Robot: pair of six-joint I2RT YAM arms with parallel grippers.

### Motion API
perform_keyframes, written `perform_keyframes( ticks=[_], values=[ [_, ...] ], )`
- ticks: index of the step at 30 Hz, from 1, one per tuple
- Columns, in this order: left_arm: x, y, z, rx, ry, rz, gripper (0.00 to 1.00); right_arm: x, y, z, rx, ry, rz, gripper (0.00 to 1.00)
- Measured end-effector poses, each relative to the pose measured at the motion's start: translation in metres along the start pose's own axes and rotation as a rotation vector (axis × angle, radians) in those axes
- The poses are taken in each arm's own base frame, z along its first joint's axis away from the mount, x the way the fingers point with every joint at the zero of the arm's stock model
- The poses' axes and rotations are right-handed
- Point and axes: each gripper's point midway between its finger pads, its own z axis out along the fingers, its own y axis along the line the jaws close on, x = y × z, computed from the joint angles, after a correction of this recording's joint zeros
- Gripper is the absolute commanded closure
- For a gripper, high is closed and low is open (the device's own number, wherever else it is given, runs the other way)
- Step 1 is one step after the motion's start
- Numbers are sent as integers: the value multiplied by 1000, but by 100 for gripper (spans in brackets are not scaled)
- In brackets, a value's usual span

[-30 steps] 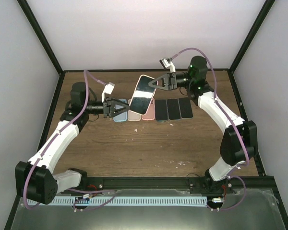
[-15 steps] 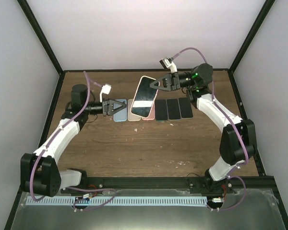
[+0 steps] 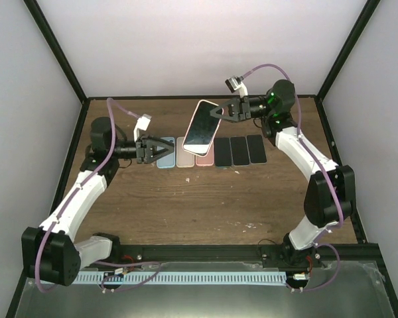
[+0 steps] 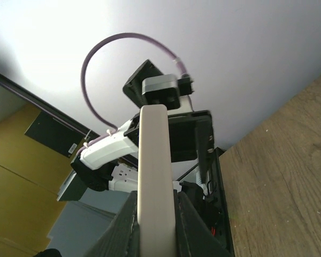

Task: Take the phone out of the phone case
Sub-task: Remove the phone case from the phone.

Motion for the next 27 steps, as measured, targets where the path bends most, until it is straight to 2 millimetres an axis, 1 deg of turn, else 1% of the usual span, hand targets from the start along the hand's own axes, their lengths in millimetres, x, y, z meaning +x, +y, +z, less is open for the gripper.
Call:
perform_keyframes(
  ticks=[2, 4, 13, 16, 21, 27],
  values=[
    [2, -9, 2, 21, 10, 14, 48, -1, -3, -1, 5, -7, 4, 99],
    [4, -14, 6, 34, 22, 16, 48, -1, -6, -1, 8, -11, 10, 99],
    [5, -19, 22, 61, 61, 14, 51, -1, -8, 0, 11, -14, 15, 99],
    [3, -16, 25, 49, 62, 13, 52, -1, -8, 2, 8, -11, 15, 99],
    [4, -3, 27, 19, 60, -2, 55, -1, -5, 3, 3, -9, 5, 99],
    [1, -3, 26, 31, 55, 3, 54, -1, -3, 2, -1, -18, 3, 99]
  ],
)
